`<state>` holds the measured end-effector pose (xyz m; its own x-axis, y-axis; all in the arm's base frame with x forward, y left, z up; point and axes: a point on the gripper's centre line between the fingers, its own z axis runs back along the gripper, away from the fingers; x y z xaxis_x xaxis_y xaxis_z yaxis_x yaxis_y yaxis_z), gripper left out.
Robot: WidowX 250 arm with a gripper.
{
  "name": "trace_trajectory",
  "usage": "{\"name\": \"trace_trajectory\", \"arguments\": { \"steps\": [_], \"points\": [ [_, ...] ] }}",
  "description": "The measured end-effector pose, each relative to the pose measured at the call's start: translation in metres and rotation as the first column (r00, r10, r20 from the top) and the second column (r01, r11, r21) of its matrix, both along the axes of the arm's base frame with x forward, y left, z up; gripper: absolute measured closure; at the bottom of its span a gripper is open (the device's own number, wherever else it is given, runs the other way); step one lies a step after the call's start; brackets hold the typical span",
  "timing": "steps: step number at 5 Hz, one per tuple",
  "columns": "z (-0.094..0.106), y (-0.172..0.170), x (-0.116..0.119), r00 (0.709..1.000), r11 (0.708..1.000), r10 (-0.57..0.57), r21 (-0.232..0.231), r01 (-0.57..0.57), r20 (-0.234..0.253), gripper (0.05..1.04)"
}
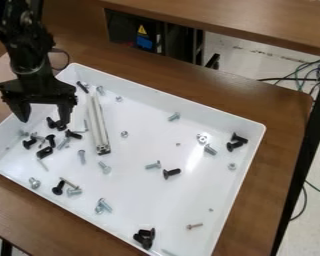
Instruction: Sweep into pile
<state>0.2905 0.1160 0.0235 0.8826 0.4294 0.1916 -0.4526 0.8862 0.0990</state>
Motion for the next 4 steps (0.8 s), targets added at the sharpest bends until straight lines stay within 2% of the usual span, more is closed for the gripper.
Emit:
{"name": "trace_trajectory", "arguments": {
  "steps": [1,2,3,4],
  "points": [
    [-0.007,-0.003,-0.004,1.0,1.0,0.0,-0.011,-0.001,-0.024,0.084],
    [0.01,-0.011,-0.003,0.994,0.994,0.105,-0.042,-0.104,0.016,0.084],
    [0.026,-0.017,0.011,0.988,0.99,0.134,-0.054,-0.13,0.08,0.084],
    [0.026,-0.028,0.031,0.985,0.987,0.141,-0.088,-0.132,0.103,0.084]
  ]
}}
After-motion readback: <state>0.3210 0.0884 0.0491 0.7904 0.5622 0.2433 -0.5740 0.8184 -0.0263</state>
